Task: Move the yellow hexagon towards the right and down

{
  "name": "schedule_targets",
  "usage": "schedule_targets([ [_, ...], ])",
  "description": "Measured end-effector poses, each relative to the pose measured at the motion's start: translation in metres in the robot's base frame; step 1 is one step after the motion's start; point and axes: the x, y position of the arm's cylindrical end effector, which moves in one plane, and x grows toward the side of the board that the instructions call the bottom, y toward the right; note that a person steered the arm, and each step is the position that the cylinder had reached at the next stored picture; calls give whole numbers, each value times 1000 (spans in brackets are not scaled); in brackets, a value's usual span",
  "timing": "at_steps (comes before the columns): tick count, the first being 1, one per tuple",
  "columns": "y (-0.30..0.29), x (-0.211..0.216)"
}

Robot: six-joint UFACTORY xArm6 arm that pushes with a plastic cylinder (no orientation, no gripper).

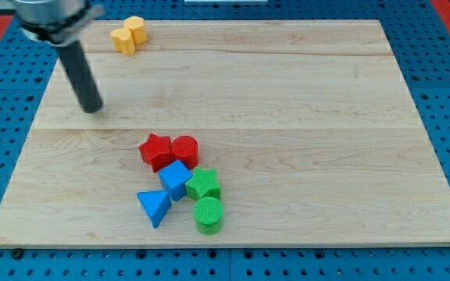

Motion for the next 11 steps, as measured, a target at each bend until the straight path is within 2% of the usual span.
schedule_targets([
  [2,-72,-113],
  [3,-38,-177],
  [4,37,-187],
  [5,101,-158],
  [6,137,-157],
  [7,131,-192],
  [8,173,-179],
  [9,174,-136],
  [11,206,-94],
])
